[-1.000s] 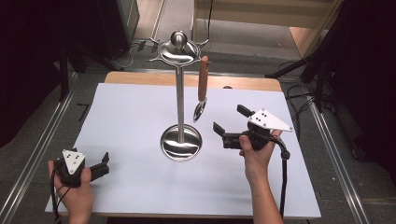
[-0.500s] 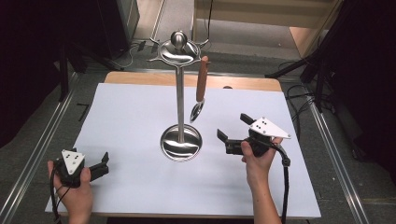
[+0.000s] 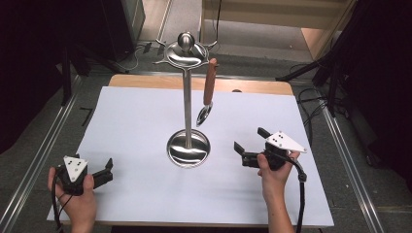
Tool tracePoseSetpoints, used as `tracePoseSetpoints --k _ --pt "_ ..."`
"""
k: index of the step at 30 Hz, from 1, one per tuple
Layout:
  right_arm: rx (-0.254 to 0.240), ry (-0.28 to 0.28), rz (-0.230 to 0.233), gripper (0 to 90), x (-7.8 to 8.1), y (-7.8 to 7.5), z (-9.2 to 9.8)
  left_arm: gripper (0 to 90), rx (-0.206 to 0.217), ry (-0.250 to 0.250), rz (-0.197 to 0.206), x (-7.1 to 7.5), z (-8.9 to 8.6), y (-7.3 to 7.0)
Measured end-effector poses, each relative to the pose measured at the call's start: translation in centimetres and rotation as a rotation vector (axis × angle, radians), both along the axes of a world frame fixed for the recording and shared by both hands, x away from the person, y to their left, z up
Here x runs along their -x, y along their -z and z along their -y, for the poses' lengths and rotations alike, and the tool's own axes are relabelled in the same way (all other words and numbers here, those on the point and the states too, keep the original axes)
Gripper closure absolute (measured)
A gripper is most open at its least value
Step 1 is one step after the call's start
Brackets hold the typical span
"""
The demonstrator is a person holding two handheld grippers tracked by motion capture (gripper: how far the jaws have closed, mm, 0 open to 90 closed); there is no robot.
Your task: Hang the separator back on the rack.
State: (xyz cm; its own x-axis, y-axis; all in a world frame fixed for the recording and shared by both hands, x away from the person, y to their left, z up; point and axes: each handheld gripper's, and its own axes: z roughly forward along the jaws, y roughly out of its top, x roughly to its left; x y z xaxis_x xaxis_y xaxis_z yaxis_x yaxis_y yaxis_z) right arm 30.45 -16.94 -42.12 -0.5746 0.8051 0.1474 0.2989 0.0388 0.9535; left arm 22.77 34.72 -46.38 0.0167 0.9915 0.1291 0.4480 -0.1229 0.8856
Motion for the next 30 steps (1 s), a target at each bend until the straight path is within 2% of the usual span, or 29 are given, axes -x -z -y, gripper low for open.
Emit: tracePoseSetpoints --k 10,30 --pt "0.003 0.044 -0.041 0.0 0.2 1.8 1.6 0.2 0.000 0.002 0.000 0.0 0.0 0.0" --pt "0.003 0.120 -0.085 0.0 1.1 4.4 4.7 0.2 -0.001 0.004 0.005 0.0 0.0 0.0"
